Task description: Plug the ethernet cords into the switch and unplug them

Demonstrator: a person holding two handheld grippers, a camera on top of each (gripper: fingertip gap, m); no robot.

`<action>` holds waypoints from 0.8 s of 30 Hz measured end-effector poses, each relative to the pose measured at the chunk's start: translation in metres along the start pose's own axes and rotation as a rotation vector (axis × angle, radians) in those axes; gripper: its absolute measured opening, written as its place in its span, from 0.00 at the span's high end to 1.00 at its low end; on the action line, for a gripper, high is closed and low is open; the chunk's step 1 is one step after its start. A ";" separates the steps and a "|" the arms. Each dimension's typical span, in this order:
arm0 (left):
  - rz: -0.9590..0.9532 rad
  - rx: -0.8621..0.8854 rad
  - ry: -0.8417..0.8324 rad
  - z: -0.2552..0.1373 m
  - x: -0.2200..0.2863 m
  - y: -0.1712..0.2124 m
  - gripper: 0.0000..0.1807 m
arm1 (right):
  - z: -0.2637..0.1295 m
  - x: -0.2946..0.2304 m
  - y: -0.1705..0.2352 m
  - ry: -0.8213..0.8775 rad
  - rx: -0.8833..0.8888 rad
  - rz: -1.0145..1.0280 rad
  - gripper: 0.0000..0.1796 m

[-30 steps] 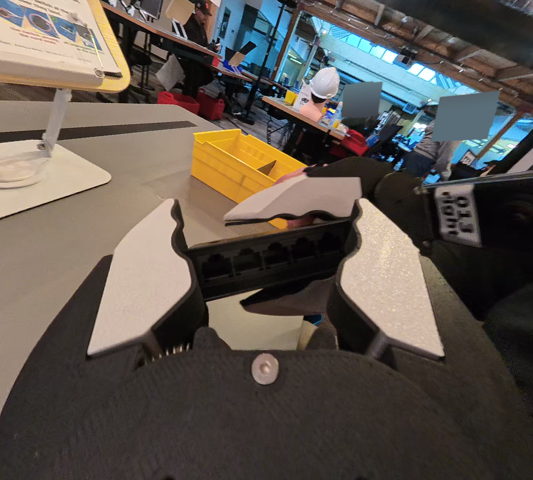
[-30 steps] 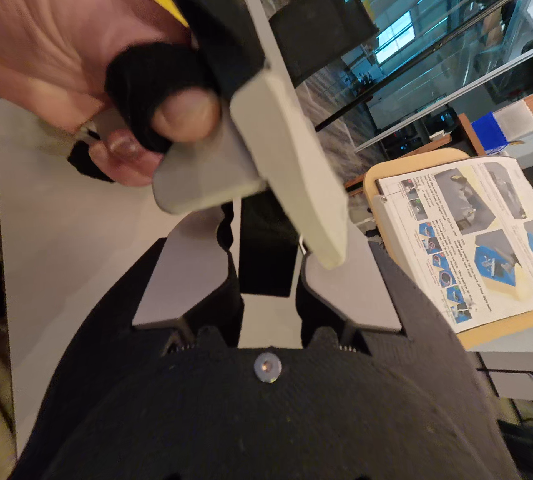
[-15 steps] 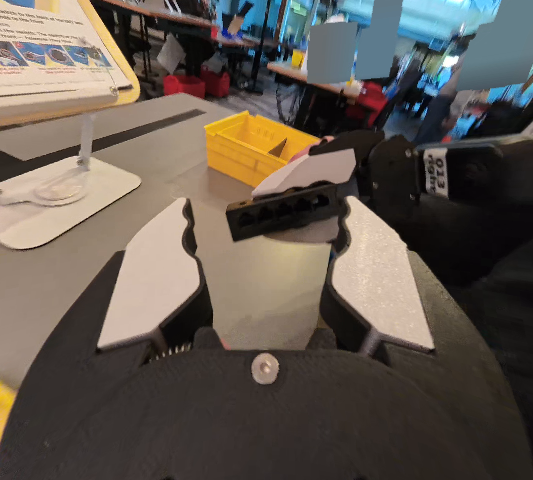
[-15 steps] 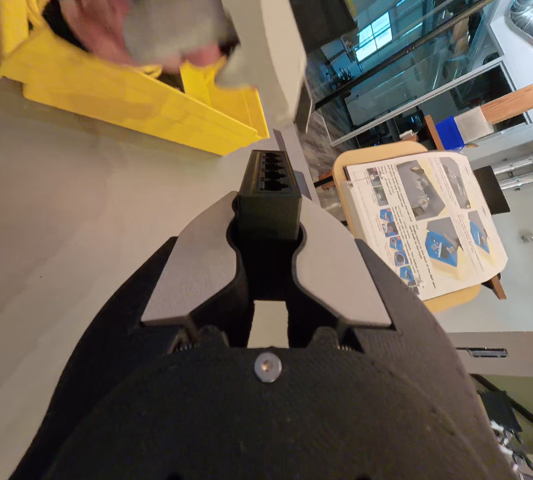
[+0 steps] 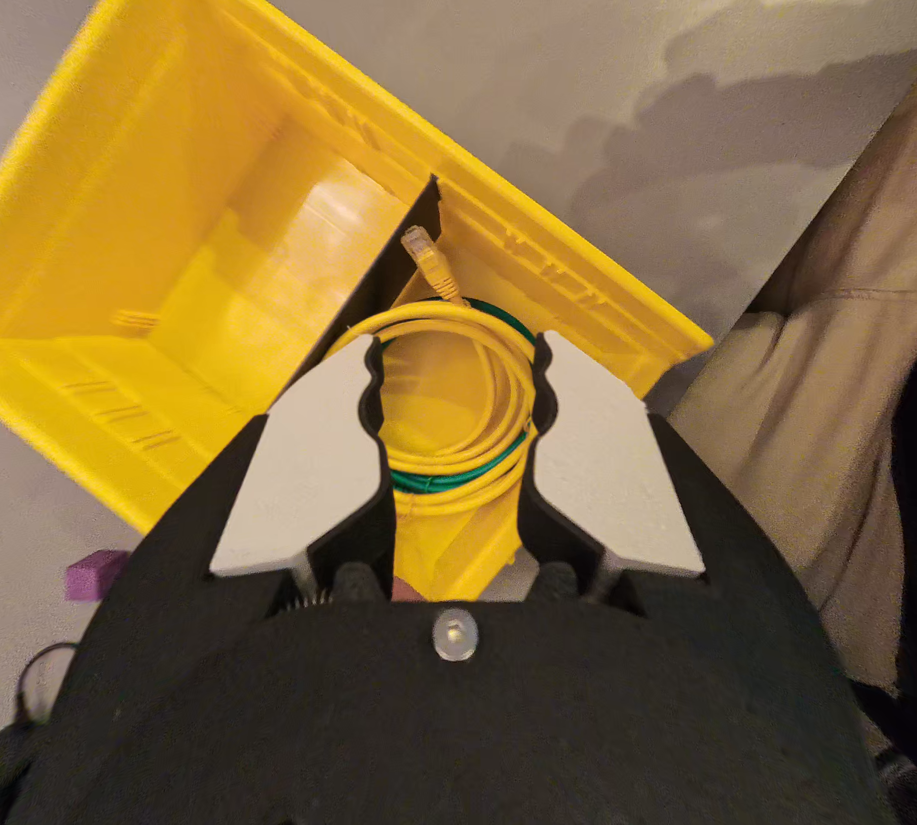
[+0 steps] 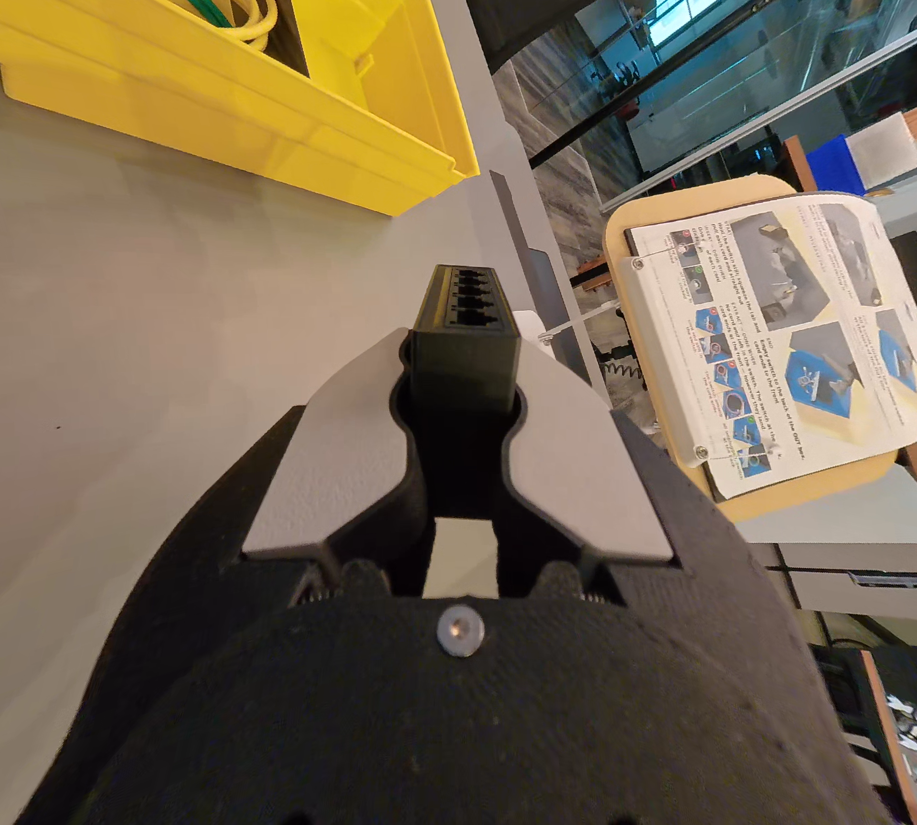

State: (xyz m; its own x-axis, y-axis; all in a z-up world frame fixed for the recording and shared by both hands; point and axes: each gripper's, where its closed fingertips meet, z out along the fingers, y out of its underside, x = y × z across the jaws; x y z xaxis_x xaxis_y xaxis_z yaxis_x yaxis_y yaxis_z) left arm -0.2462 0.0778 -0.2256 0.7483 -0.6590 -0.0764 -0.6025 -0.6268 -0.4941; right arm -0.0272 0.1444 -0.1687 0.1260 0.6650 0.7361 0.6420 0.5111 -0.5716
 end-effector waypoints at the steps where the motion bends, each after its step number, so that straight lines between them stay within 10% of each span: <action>1: -0.015 -0.006 0.001 0.009 0.002 0.002 0.69 | 0.001 -0.001 0.000 -0.007 0.000 0.004 0.84; 9: 0.010 0.017 -0.150 0.014 -0.016 -0.003 0.73 | 0.002 -0.005 0.004 -0.031 -0.004 0.022 0.83; 24: -0.402 -0.327 -0.060 0.000 -0.017 0.111 0.80 | 0.000 -0.002 0.001 -0.045 0.015 0.068 0.84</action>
State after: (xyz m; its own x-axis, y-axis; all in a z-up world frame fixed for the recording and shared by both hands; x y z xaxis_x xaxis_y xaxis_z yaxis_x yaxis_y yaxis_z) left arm -0.3259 0.0197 -0.2793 0.9472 -0.3206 0.0093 -0.3124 -0.9288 -0.1994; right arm -0.0268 0.1436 -0.1713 0.1342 0.7223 0.6784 0.6215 0.4719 -0.6254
